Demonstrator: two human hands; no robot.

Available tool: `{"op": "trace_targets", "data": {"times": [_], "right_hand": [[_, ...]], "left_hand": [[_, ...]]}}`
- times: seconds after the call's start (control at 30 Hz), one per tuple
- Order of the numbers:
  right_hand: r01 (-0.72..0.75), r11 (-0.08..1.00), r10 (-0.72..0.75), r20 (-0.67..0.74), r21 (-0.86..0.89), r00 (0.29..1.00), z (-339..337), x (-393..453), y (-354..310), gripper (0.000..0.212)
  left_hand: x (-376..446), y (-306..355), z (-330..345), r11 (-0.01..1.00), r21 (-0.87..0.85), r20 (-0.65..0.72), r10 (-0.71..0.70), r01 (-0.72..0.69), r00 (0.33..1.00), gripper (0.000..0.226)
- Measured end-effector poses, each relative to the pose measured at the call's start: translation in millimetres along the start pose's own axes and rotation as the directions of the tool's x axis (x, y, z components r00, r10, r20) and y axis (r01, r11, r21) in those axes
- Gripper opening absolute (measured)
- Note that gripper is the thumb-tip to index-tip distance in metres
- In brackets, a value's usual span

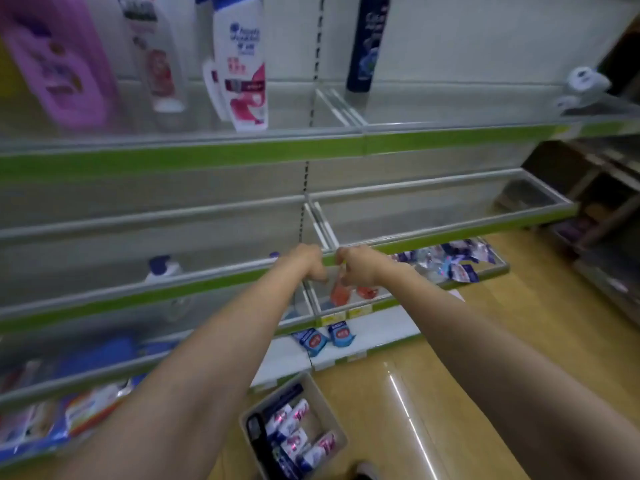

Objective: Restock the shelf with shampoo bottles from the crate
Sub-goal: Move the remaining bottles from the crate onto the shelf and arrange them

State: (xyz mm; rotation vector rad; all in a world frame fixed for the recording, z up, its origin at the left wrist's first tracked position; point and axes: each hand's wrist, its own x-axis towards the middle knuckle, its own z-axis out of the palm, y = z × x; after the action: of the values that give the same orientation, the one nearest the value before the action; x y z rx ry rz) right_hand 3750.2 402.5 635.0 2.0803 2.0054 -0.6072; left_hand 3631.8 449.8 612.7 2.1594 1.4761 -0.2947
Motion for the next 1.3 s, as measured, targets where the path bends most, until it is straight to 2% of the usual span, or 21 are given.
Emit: {"op": "trace_targets", "data": {"times": [0.13,0.23,0.33,0.53,0.73,0.87,0.97,1.2,1.3], "right_hand": [[0.158,0.987,-0.153,0.113,-0.04,0.982,25,27,17,0.044],[0.291,0.954,-0.273,0.186,-0.073,0.944,56,46,25,0.049],[0.38,0.922,-0.353,0.243,-0.073,0.903,93,57,29,0.052],[0.508,0.861,-0.475,0.349,-0.005,0.808,182,58,40,0.046],[0.481,0.876,-0.452,0.41,0.035,0.792,277,63,55,0.041],[0.464,0.884,-0.432,0.473,0.055,0.768,351,76,70,0.042],[0.432,0.899,-0.412,0.477,0.073,0.776,408,92,80,0.041],[0.448,0.892,-0.426,0.449,0.064,0.785,552,168,81,0.036],[0.455,0.889,-0.433,0.425,0.054,0.795,610,208,77,0.041]], "left_hand": [[1,-9,40,0.986,-0.093,0.01,-0.136,0.137,0.991,0.033],[-8,-13,77,0.942,-0.193,0.026,-0.276,0.276,0.961,0.039],[-15,-21,125,0.864,-0.303,0.017,-0.416,0.402,0.909,0.042],[-33,-29,216,0.668,-0.436,0.113,-0.624,0.603,0.773,0.044],[-37,-48,301,0.515,-0.513,0.173,-0.722,0.687,0.67,0.037],[-31,-65,376,0.465,-0.52,0.263,-0.711,0.717,0.652,0.037],[-18,-76,438,0.435,-0.511,0.32,-0.704,0.741,0.634,0.035],[51,-130,562,0.426,-0.522,0.306,-0.715,0.739,0.629,0.04],[91,-161,604,0.495,-0.468,0.246,-0.722,0.732,0.646,0.049]]}}
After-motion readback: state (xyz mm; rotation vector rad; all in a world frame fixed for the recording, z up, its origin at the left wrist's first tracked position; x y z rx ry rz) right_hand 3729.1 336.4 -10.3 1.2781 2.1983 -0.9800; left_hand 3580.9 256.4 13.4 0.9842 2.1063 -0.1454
